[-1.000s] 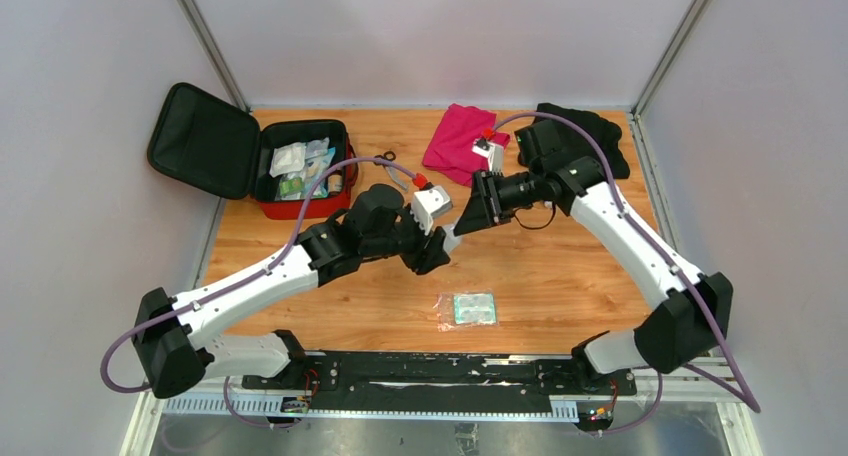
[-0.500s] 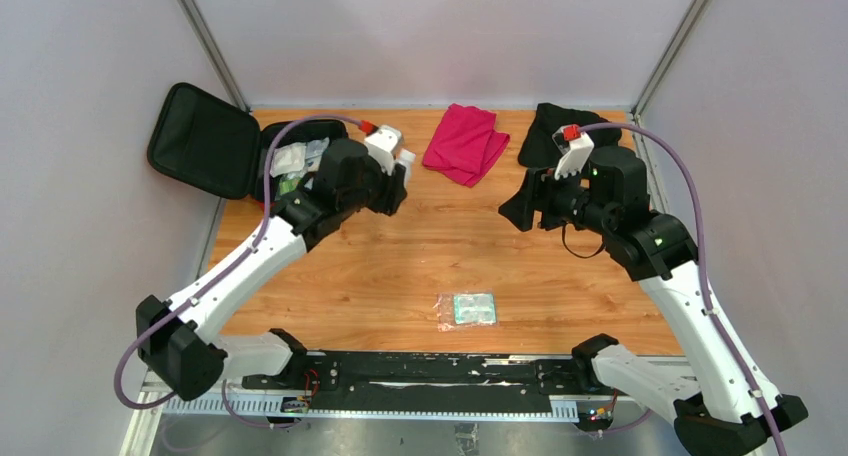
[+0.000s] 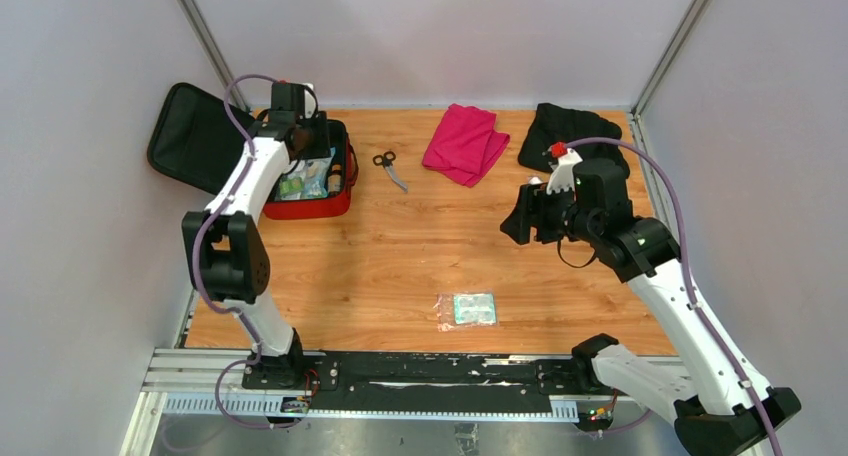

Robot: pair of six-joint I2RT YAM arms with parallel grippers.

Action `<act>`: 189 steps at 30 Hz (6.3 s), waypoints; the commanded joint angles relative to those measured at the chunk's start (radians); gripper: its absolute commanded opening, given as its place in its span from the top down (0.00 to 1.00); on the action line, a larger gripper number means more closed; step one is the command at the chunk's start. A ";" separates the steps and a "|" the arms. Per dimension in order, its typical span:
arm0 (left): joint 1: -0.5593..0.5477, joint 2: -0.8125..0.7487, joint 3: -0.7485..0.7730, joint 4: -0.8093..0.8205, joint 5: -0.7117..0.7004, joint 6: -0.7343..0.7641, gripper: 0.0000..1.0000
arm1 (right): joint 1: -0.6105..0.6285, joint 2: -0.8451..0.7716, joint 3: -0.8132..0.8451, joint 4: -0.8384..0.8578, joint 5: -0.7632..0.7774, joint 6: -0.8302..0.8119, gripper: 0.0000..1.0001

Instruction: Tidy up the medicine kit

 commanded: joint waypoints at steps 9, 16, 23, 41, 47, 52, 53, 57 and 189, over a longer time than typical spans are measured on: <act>0.071 0.262 0.114 -0.078 0.022 0.067 0.85 | -0.011 -0.015 -0.077 -0.043 -0.023 0.012 0.31; 0.071 0.294 0.099 -0.080 -0.012 0.064 0.52 | -0.011 -0.003 -0.097 -0.044 0.053 0.024 0.31; 0.071 0.185 0.074 -0.095 0.017 0.049 0.29 | -0.013 0.005 -0.107 -0.048 0.164 0.081 0.30; -0.089 -0.464 -0.364 0.009 0.089 -0.013 0.22 | -0.072 0.362 0.139 -0.085 0.452 -0.057 0.28; -0.103 -0.611 -0.521 0.062 0.037 -0.018 0.21 | -0.138 0.556 0.268 -0.091 0.430 -0.180 0.24; -0.152 -0.610 -0.518 0.054 0.017 -0.002 0.21 | -0.189 0.782 0.381 -0.123 0.402 -0.298 0.22; -0.161 -0.609 -0.518 0.048 -0.004 0.002 0.21 | -0.202 0.829 0.410 -0.139 0.409 -0.333 0.22; -0.192 -0.622 -0.523 0.043 -0.039 0.013 0.20 | -0.256 0.992 0.523 -0.202 0.373 -0.376 0.24; 0.048 0.200 0.115 -0.033 -0.381 0.084 0.29 | 0.414 0.003 -0.461 0.610 0.095 0.251 0.20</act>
